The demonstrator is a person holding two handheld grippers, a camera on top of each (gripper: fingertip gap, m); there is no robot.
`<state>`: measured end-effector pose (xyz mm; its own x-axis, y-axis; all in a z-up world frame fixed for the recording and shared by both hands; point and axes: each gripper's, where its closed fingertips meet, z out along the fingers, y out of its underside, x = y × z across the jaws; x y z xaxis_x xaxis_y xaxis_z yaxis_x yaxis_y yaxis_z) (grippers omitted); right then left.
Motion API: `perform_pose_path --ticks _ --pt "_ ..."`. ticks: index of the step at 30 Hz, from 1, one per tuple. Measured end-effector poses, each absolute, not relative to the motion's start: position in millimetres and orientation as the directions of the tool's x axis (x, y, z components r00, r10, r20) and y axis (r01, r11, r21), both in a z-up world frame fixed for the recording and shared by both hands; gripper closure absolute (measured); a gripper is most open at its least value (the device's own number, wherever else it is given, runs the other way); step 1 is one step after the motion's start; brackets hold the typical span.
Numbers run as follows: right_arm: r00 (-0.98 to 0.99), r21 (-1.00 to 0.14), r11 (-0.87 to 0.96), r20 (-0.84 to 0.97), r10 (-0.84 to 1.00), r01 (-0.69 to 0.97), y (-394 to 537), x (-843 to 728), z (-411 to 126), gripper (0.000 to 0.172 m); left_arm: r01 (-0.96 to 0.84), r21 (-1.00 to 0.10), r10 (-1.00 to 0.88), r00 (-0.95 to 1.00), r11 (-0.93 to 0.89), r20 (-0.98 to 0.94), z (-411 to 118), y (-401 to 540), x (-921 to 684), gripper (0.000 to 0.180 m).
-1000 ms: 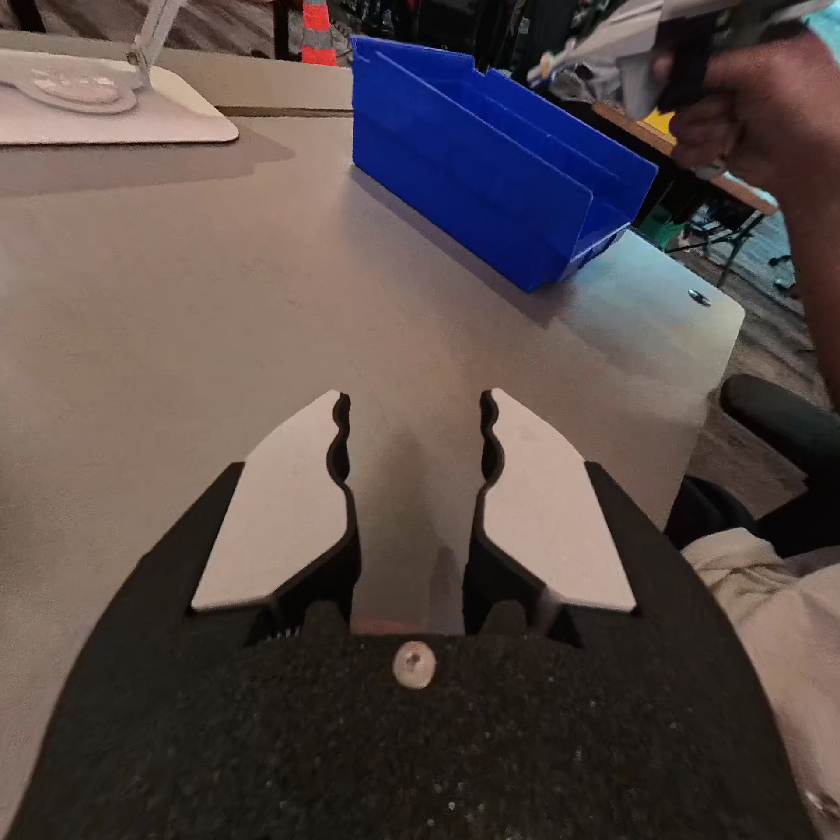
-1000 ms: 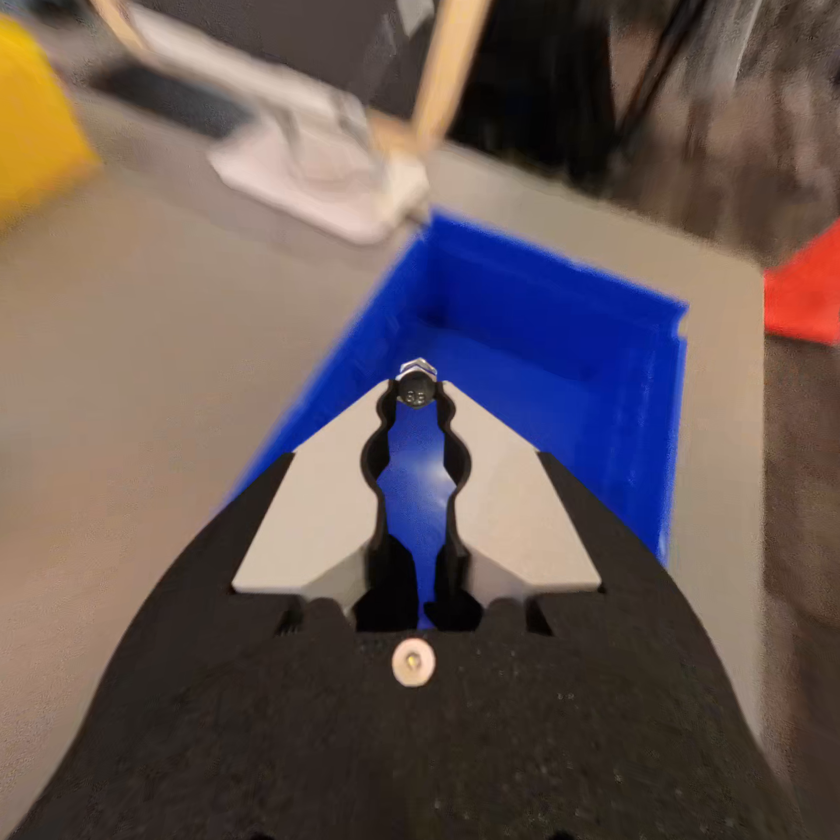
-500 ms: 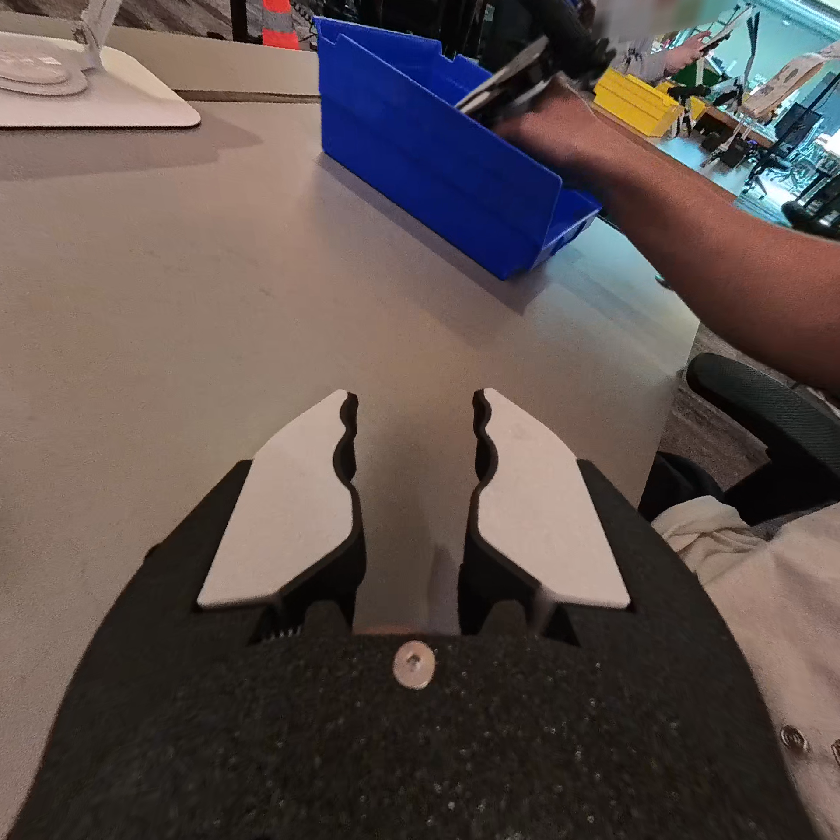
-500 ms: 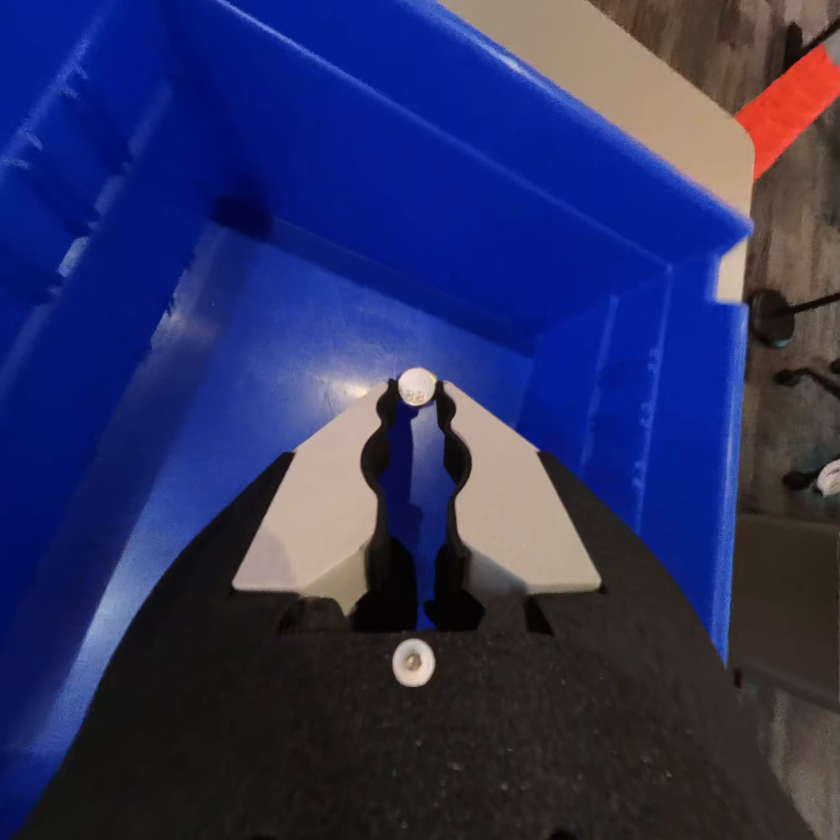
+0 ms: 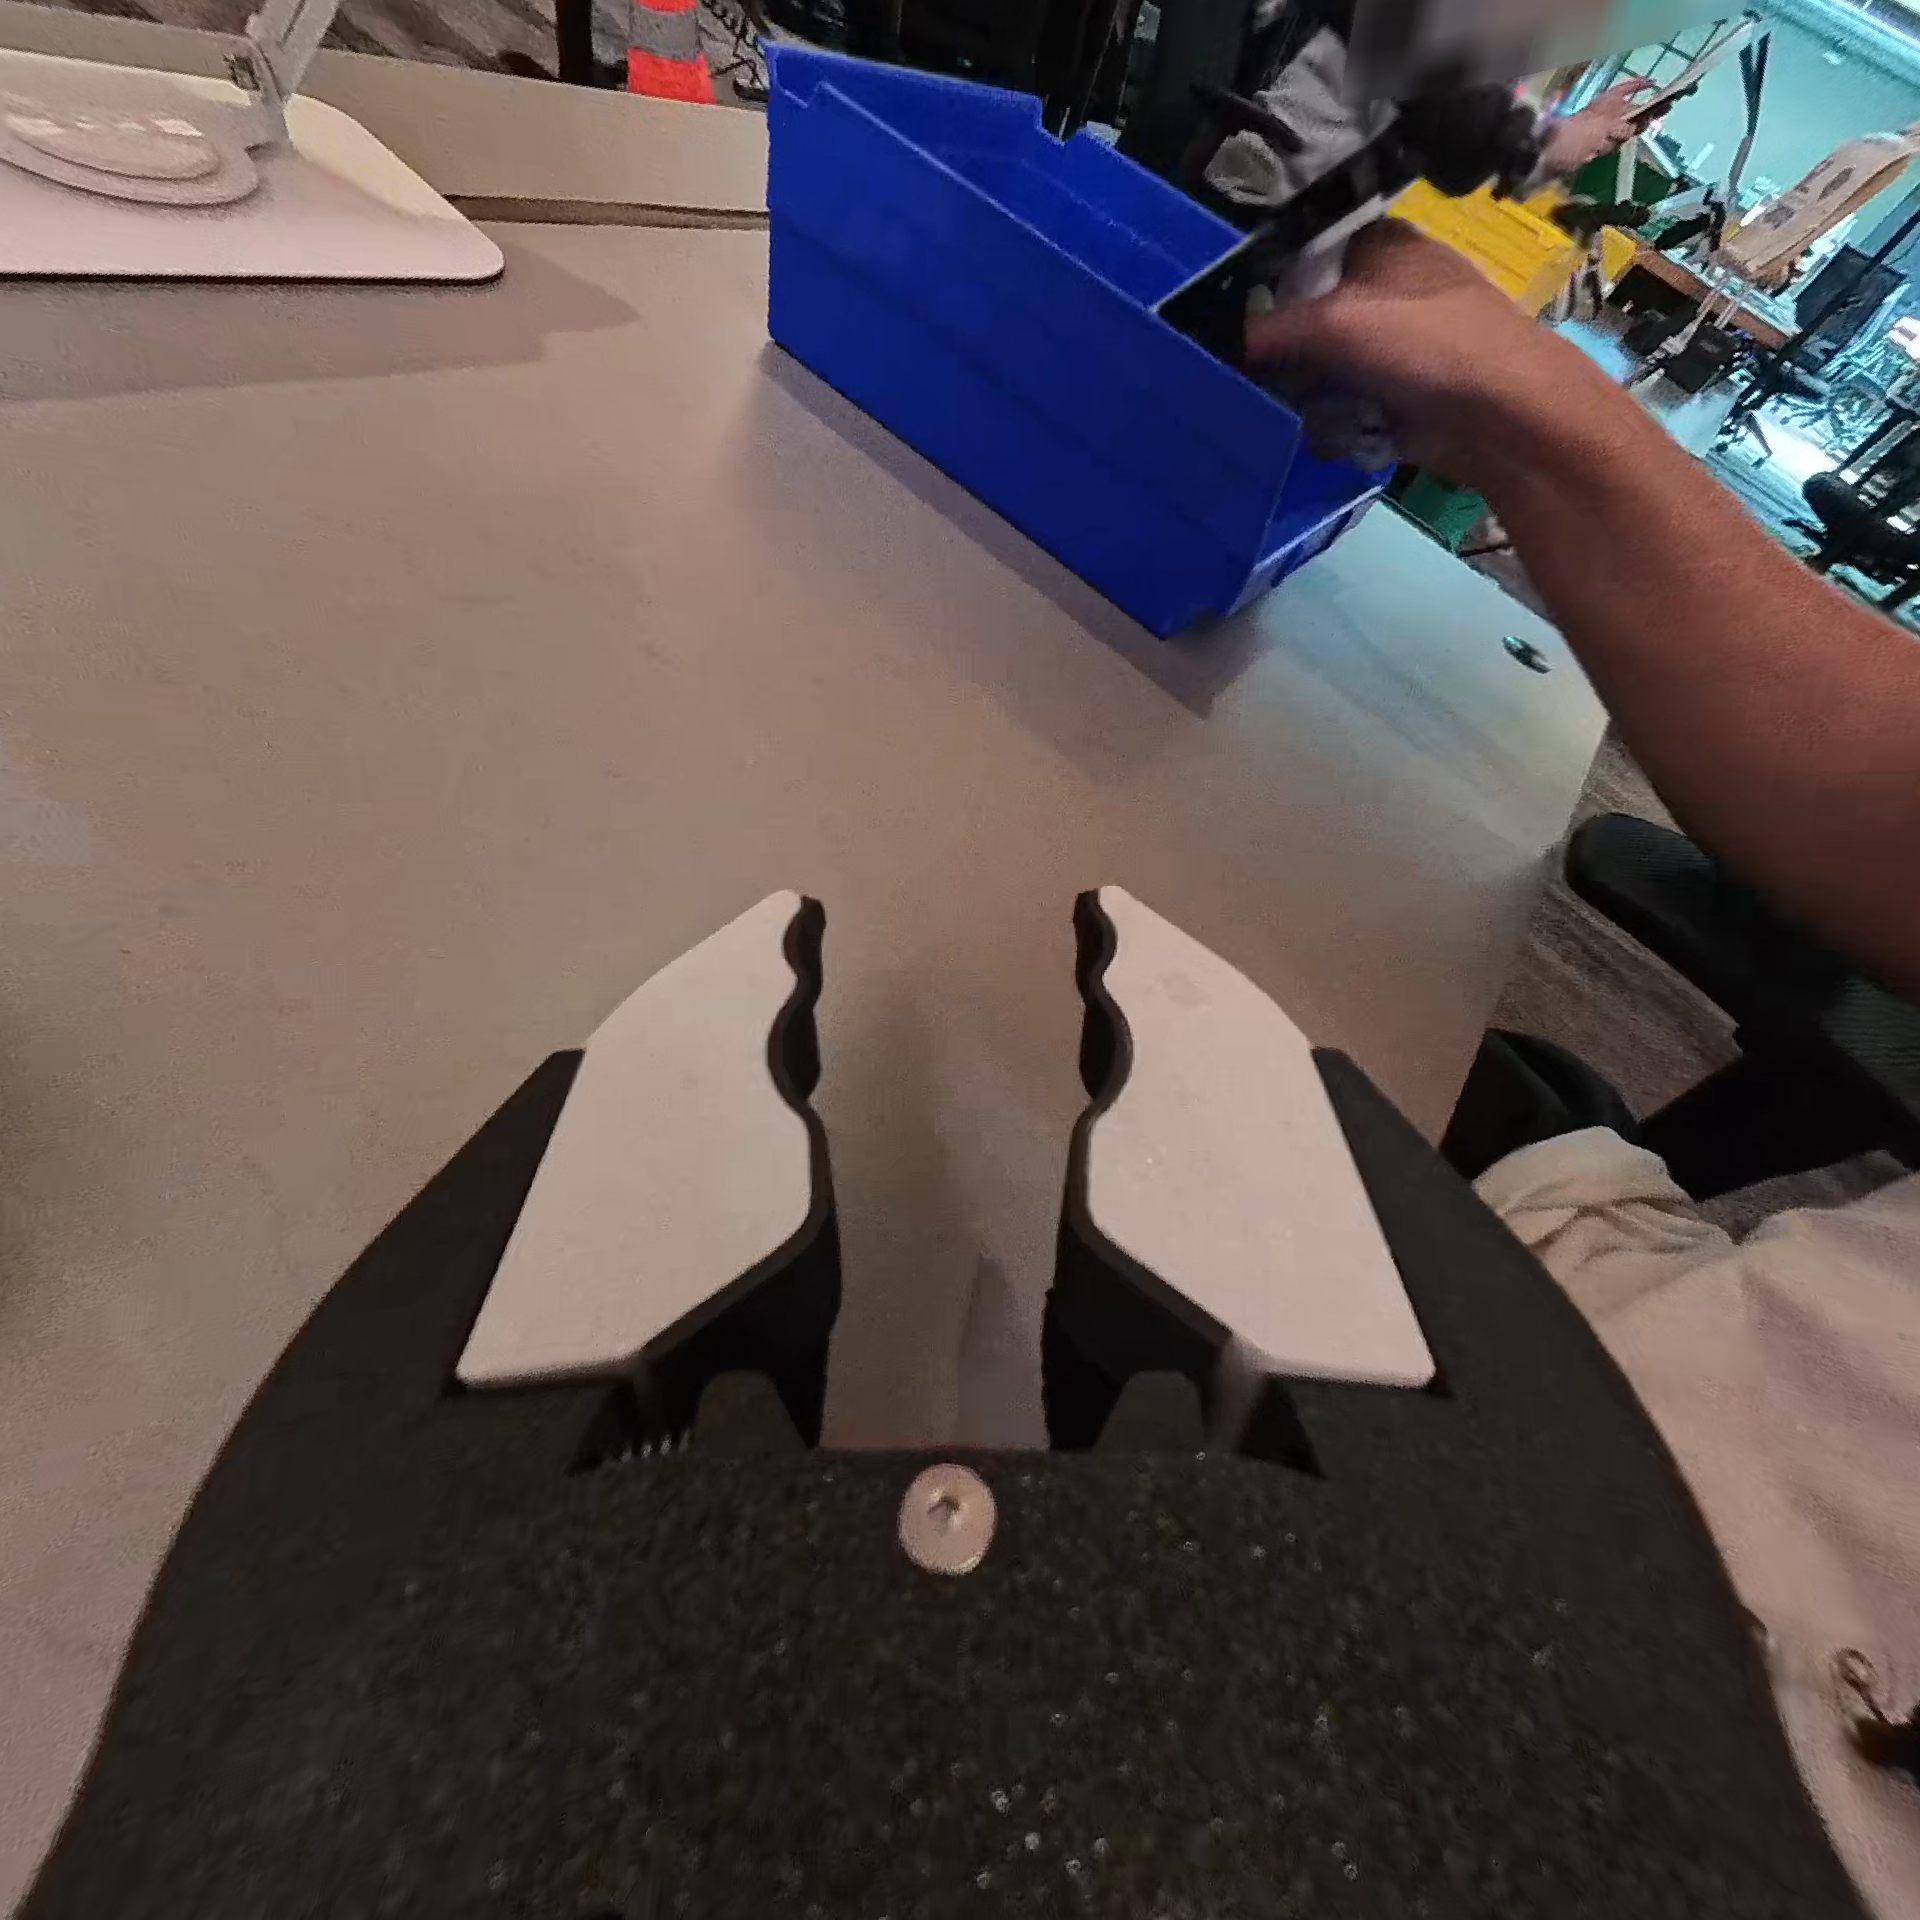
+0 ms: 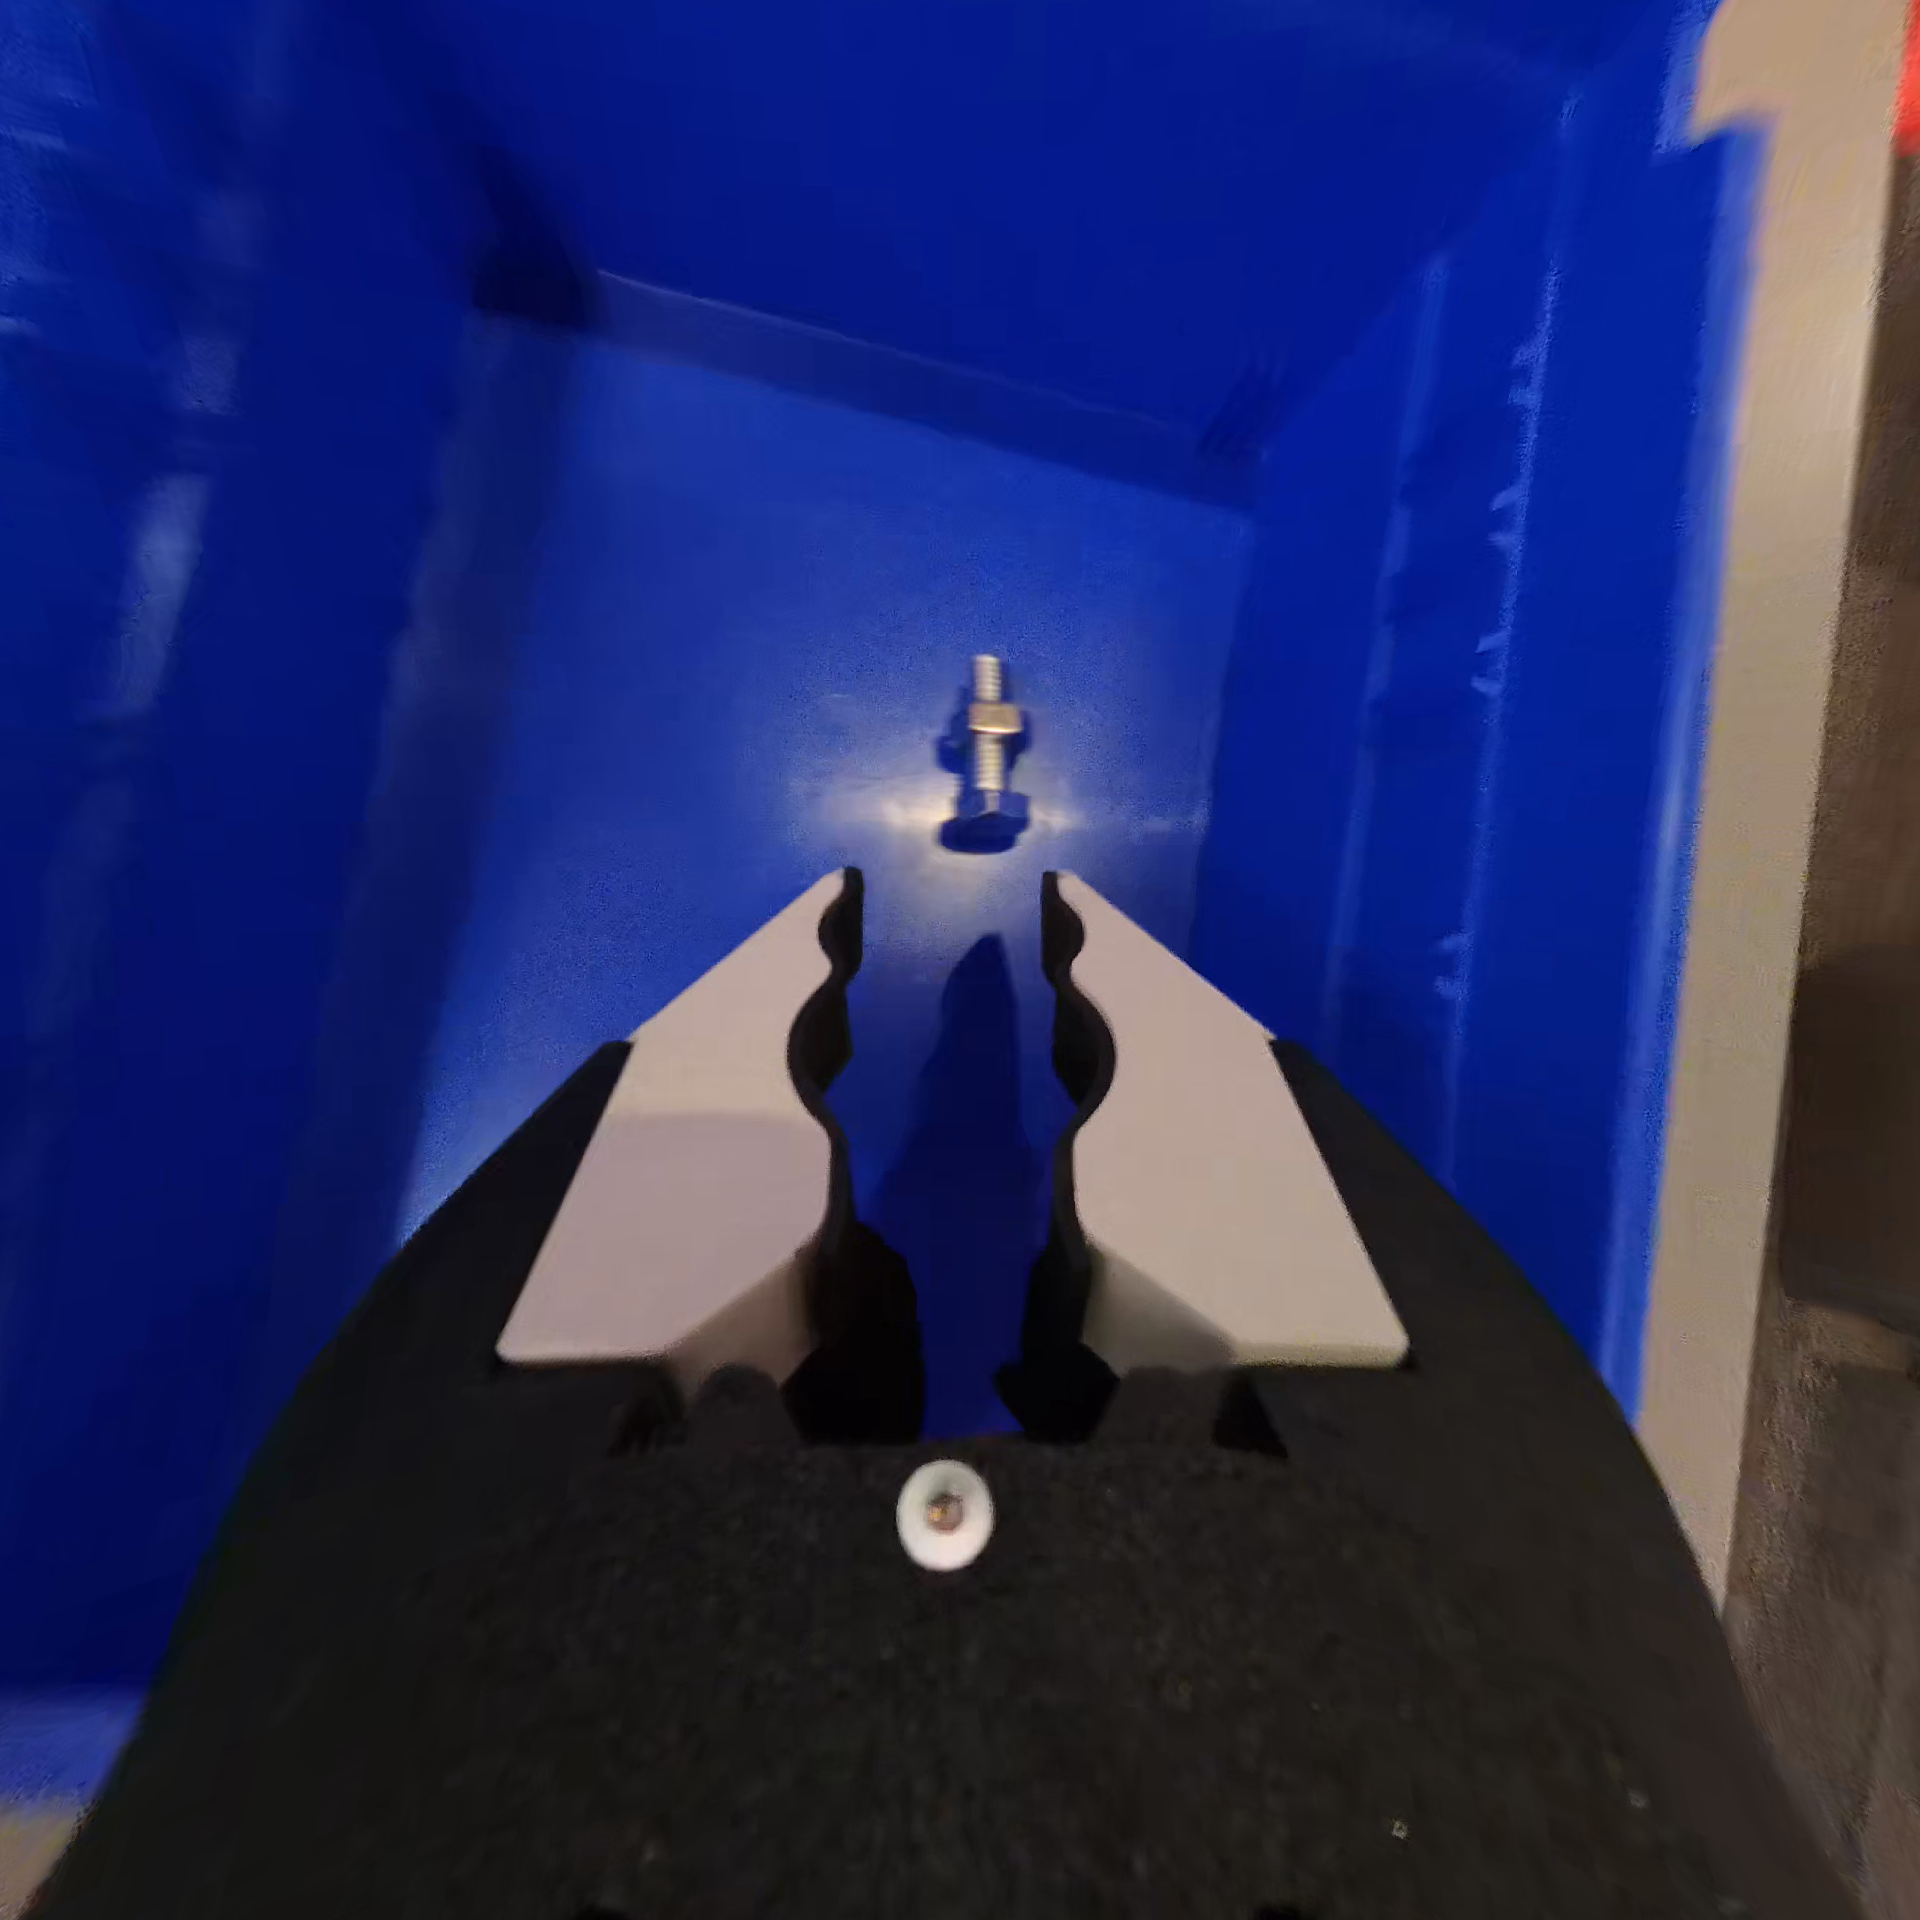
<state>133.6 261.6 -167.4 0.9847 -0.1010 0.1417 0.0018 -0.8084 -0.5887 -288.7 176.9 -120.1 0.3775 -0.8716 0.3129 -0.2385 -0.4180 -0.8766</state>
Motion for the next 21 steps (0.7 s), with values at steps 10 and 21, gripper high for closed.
perform_pose_path --ticks 10,21 --pt "0.838 -0.917 -0.398 -0.212 0.502 0.007 155.7 -110.9 -75.4 0.139 -0.539 -0.812 -0.887 0.458 -0.226 -0.058 -65.8 241.9 -407.3 0.141" --pt "0.597 -0.927 -0.376 -0.294 0.746 0.013 127.0 -175.8 -101.7 0.138 -0.968 -0.235 -0.967 0.134 -0.081 -0.216 -160.3 365.9 -456.1 0.141"
